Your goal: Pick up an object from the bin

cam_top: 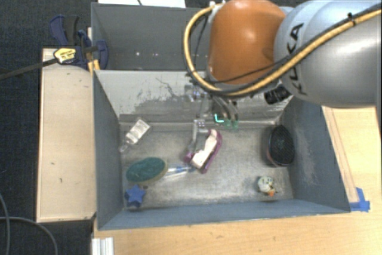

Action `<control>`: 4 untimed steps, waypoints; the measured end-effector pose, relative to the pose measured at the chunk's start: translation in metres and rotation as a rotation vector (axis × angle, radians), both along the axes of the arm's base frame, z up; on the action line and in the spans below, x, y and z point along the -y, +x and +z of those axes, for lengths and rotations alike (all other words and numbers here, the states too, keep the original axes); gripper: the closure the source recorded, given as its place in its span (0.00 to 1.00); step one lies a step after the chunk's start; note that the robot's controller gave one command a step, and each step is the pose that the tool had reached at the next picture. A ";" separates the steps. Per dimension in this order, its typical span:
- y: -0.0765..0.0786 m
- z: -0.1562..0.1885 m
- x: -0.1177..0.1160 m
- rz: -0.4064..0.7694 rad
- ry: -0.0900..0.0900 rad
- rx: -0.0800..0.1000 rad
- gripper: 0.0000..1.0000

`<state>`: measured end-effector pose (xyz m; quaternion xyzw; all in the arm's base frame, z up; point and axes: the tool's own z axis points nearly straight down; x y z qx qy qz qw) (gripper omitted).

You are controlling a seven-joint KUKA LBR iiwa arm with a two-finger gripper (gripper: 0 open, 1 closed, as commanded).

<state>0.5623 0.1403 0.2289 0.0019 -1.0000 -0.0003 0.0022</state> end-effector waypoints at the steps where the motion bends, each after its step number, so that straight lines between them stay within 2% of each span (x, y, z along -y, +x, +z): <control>1: -0.042 -0.111 -0.064 -0.013 0.000 -0.003 0.00; 2: -0.036 -0.162 -0.053 -0.070 -0.001 0.001 0.00; 3: -0.035 -0.159 -0.054 -0.074 0.001 0.005 1.00; 4: -0.020 -0.010 -0.059 -0.052 0.004 0.015 1.00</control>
Offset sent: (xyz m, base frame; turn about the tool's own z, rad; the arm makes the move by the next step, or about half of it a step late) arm -0.0386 0.0607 -0.1063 0.0183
